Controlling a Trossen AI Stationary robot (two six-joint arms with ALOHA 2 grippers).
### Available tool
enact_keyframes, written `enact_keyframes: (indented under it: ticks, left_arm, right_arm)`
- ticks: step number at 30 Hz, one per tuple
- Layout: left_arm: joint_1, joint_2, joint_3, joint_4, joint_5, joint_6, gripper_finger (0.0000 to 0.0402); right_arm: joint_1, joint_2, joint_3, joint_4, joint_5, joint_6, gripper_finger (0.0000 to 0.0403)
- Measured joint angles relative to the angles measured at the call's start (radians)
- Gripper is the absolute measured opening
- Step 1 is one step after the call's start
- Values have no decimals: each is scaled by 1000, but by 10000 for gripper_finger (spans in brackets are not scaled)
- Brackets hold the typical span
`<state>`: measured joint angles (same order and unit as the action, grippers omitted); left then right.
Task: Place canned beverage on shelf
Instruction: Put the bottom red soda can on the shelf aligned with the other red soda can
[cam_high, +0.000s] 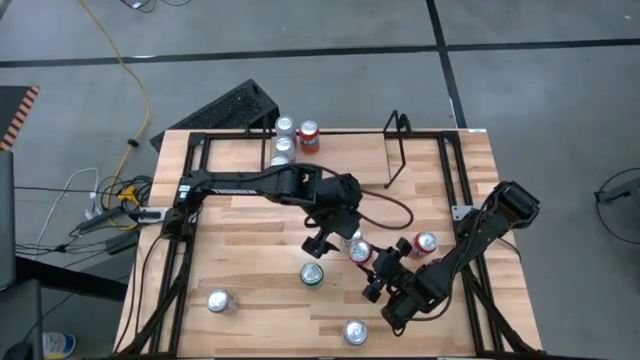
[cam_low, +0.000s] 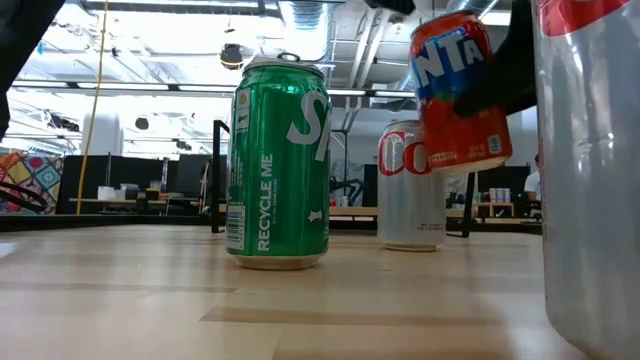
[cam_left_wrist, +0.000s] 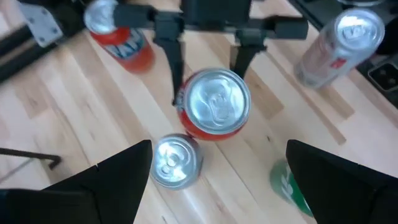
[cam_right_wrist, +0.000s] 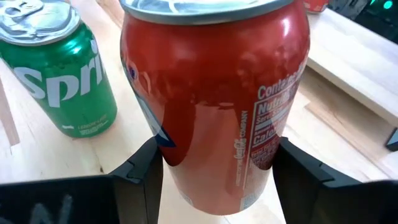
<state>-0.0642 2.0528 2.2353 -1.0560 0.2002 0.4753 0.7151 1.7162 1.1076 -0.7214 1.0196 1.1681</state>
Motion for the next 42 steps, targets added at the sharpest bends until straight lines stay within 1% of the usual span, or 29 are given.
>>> enact_keyframes:
  ticks: [3, 6, 9, 13, 19, 23, 27, 34, 37, 39, 42]
  left_arm:
    - [-9, 4, 1, -1, -8, 29, 355]
    - [-22, 7, 0, 7, -59, 48, 355]
    - [-33, 13, 0, 33, -76, 71, 355]
    - [-43, 27, 1, 71, -95, 88, 355]
    - [-45, 28, 1, 62, -102, 116, 355]
    - [-45, 28, 0, 48, -120, 119, 355]
    - [-45, 28, 0, 41, -127, 141, 355]
    - [-44, 28, 0, 34, -185, 180, 355]
    - [-44, 45, 1, 37, -188, 194, 355]
    - [-44, 61, -1, 11, -187, 186, 355]
    - [-44, 75, -1, 16, -188, 172, 355]
  right_arm:
    - [-6, -2, 0, -2, -2, -2, 223]
    - [-15, -2, 0, 0, -2, -2, 223]
    - [-27, -2, 0, 12, -2, -3, 223]
    - [-46, -2, 0, 47, -1, -58, 223]
    - [-73, -12, 0, 75, -3, -160, 223]
    - [-90, -28, 0, 76, -3, -198, 223]
    - [-107, -45, 0, 73, -2, -216, 223]
    - [-130, -60, 0, 94, 2, -264, 223]
    - [-130, -68, 0, 93, 0, -279, 223]
    - [-133, -75, 0, 96, 3, -282, 223]
    - [-136, -90, 0, 100, -7, -304, 223]
